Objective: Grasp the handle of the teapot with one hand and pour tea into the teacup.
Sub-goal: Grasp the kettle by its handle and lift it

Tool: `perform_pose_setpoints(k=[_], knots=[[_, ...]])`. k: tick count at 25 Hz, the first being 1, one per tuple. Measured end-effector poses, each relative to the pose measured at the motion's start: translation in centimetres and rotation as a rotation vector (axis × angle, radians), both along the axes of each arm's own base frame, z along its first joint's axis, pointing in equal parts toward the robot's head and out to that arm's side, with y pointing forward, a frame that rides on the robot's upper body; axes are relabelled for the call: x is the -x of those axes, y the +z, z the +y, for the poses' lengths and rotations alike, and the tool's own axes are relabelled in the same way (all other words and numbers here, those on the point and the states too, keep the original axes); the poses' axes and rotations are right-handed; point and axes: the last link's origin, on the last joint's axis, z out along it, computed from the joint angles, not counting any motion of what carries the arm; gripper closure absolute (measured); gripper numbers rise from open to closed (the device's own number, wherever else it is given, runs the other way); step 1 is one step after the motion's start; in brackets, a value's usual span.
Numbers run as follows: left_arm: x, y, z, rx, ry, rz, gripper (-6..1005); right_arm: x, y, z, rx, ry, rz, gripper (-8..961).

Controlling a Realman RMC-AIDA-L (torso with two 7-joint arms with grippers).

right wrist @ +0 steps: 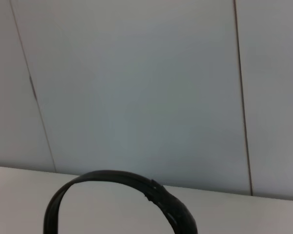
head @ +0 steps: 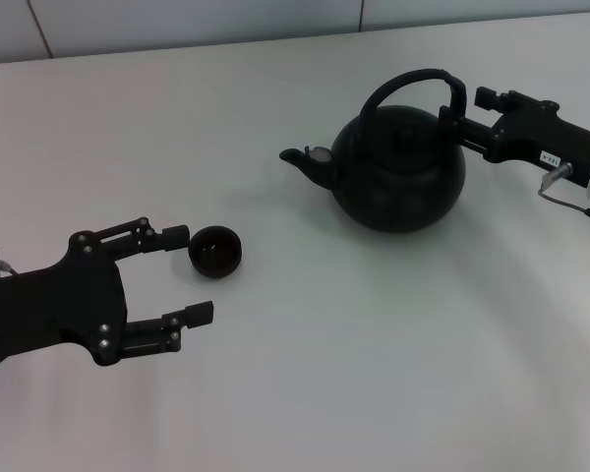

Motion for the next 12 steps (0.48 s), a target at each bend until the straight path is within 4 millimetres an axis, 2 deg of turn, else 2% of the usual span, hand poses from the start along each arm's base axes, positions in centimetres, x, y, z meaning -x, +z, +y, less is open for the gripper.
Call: perform_pose_setpoints(k=[12], knots=[[-0.21, -0.14, 0.33, -0.006, -0.002, 0.003, 213, 0.15, -0.08, 0.26, 0.001, 0.000, -0.007, 443]])
